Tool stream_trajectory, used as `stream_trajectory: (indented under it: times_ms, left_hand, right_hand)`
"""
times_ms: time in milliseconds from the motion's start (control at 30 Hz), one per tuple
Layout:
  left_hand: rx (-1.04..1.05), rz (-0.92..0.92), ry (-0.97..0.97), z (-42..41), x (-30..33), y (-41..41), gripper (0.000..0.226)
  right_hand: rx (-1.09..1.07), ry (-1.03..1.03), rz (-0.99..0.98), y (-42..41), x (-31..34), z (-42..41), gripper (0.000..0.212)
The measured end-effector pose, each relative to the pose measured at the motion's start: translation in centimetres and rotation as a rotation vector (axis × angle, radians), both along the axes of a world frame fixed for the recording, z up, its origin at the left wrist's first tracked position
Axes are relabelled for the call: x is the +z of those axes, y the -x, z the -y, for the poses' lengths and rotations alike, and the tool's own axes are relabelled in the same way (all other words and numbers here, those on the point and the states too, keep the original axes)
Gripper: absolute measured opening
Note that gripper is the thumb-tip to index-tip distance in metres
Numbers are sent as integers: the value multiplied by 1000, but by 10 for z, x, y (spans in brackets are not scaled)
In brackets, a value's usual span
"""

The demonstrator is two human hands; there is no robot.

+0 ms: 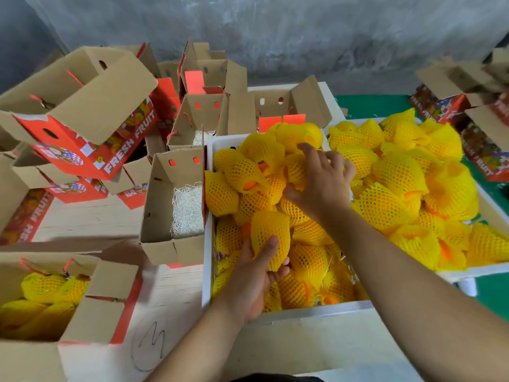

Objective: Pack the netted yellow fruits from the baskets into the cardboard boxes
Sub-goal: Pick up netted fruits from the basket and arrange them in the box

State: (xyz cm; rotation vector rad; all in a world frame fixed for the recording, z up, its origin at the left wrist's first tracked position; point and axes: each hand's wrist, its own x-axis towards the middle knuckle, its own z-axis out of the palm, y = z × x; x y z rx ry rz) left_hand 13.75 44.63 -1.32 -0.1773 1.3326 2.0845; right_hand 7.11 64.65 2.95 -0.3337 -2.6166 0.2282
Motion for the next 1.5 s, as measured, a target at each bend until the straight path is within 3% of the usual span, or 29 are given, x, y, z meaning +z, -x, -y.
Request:
stream_trajectory:
  times_ms: [167,233,367,700,1033,1167,1267,1367,1433,1500]
  left_hand:
    - [122,22,-71,2,16,-3,61]
    - [129,40,-150,11,28,-2,36]
    - [130,-41,-93,43,42,4,29]
    - [105,141,-103,156,54,36,64]
    - [-72,95,-113,347,53,91,65]
    - [-61,38,37,430,44,112,74]
    - [50,-8,194,481,37,132,53]
    - [68,-257,597,519,24,154,39]
    - [-69,-665,909,532,19,163,47]
    - [-307,-1192,1199,534,8,176,59]
  right_hand:
    - [-96,364,-139,-60,2,31,70]
    - [-3,563,-130,-77,4,50,67]
    - [220,866,-180,-94,3,87,58]
    - [335,996,-190,-79,7,185,25]
    - [284,1115,-262,-29,-1,371,9]
    - [285,1204,-249,-8,-13,455,9]
    - [254,1267,-228,2,-24,500,7]
    - [238,1210,-166,4,-40,519,9]
    - [201,1180,-128,6,-49,520,10]
    - [156,1147,-102,7,-54,519,14]
